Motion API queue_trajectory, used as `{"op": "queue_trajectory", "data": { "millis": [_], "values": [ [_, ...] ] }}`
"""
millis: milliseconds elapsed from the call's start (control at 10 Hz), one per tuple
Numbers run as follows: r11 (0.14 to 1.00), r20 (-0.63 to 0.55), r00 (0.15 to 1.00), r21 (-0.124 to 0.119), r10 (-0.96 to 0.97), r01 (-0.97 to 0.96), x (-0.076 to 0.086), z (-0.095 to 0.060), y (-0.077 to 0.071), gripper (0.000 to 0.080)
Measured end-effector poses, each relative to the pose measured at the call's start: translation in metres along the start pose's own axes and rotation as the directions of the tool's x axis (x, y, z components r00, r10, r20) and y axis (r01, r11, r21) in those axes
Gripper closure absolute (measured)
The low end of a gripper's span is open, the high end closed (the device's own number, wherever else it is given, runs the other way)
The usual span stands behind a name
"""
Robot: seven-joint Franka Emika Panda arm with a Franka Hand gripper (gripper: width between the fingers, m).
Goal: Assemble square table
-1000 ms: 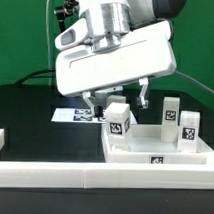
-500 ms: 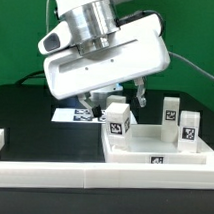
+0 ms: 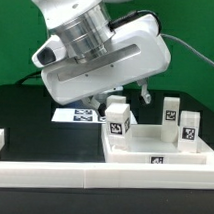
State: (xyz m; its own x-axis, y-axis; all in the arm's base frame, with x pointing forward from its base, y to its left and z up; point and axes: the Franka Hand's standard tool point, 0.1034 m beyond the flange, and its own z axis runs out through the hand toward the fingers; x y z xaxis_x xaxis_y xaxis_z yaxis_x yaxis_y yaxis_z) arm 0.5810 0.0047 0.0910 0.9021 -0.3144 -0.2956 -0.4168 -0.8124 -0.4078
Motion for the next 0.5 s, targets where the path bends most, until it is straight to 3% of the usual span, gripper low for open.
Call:
{"op": "queue_trajectory", "data": {
  "millis": [100, 200, 400, 500],
  "values": [
    [1.000, 0.009, 1.000, -0.007, 0.003, -0.003, -0.001, 0.000, 0.000, 0.0151],
    [0.999, 0.035, 0.999, -0.042, 0.001, 0.000, 0.003, -0.005, -0.001, 0.0151],
    [0.997, 0.066, 0.998, -0.080, 0.010, -0.005, 0.013, -0.010, -0.004, 0.0151],
    [0.997, 0.063, 0.998, -0.081, 0.002, 0.003, 0.015, -0.013, -0.003, 0.0151]
  ]
}}
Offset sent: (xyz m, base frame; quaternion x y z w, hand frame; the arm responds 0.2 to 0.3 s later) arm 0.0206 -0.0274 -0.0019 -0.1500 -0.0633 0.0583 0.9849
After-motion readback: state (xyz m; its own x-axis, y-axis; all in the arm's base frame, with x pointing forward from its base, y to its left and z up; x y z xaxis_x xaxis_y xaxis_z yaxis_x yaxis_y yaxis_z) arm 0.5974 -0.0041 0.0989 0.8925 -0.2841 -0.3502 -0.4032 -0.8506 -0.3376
